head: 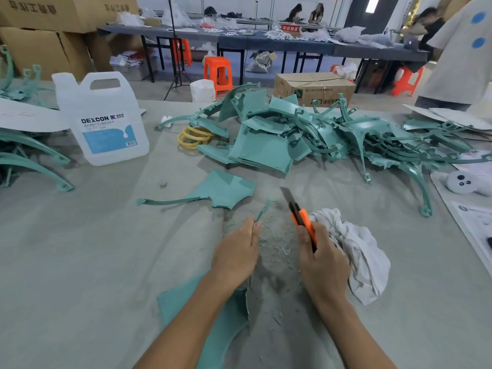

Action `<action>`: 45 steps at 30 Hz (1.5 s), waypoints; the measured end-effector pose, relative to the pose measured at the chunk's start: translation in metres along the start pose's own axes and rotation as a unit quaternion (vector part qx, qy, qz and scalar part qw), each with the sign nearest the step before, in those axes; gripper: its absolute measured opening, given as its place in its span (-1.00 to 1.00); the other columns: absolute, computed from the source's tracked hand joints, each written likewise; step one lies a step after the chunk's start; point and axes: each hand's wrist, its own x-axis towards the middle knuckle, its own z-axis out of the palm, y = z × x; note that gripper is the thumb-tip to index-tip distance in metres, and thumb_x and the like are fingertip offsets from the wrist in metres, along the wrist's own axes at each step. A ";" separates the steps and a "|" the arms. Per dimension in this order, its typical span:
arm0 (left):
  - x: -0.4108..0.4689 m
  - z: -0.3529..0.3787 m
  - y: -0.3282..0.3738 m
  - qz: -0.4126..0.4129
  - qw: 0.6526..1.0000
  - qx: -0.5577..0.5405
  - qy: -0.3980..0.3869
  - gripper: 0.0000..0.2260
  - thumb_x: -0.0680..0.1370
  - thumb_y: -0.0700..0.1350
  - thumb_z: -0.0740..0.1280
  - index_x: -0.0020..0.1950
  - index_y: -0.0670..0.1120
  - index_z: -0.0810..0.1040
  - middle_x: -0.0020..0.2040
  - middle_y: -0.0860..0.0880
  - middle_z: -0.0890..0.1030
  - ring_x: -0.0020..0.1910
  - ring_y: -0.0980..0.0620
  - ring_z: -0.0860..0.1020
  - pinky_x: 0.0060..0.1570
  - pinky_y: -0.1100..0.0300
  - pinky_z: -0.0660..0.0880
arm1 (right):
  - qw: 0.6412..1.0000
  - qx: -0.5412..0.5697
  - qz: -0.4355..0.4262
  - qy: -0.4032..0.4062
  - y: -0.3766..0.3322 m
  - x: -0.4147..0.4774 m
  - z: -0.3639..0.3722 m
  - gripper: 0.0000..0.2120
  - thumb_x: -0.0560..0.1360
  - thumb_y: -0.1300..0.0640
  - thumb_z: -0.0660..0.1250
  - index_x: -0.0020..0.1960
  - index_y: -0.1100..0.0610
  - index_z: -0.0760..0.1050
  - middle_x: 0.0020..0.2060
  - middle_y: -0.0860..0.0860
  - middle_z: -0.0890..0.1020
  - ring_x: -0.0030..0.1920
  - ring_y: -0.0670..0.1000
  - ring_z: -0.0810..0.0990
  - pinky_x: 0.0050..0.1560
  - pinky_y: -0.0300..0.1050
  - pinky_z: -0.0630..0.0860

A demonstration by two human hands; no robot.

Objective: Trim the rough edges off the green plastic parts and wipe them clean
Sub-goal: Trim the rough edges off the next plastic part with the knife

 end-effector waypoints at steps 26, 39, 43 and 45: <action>-0.001 -0.001 -0.002 0.007 1.000 -0.003 0.001 -0.68 0.70 0.17 -0.09 -0.13 0.07 0.27 -0.34 0.03 0.44 -0.36 0.05 0.45 -0.37 0.11 0.35 | 0.997 0.057 0.043 -0.003 0.003 0.001 0.003 -0.78 0.62 -0.22 0.16 -0.03 -0.12 0.46 -0.46 -0.15 0.48 -0.34 -0.18 0.52 -0.37 -0.26 0.29; -0.026 -0.042 -0.004 0.054 0.997 0.021 0.053 -0.51 0.68 0.17 0.04 0.56 0.01 0.29 0.36 0.00 0.47 0.35 -0.02 0.40 0.35 0.06 0.28 | 0.968 0.217 0.119 -0.043 0.011 0.000 -0.012 -0.77 0.54 -0.28 0.15 0.00 -0.20 0.49 -0.29 -0.04 0.60 -0.37 0.04 0.55 -0.36 0.01 0.56; -0.084 -0.056 -0.031 0.011 0.998 0.008 0.067 -0.46 0.59 0.29 -0.02 0.43 0.10 0.46 0.29 0.16 0.48 0.32 0.06 0.42 0.34 0.13 0.26 | 0.950 0.276 0.115 -0.087 0.009 -0.011 -0.026 -0.75 0.54 -0.24 0.21 0.06 -0.15 0.54 -0.28 0.00 0.61 -0.45 0.02 0.52 -0.45 0.01 0.52; -0.113 -0.056 -0.045 -0.009 0.996 0.035 0.077 -0.43 0.57 0.34 -0.01 0.39 0.09 0.51 0.32 0.15 0.46 0.35 0.04 0.40 0.32 0.10 0.26 | 0.944 0.287 0.108 -0.118 0.006 -0.020 -0.033 -0.78 0.52 -0.21 0.22 0.07 -0.18 0.55 -0.29 0.02 0.61 -0.47 -0.01 0.51 -0.48 -0.05 0.49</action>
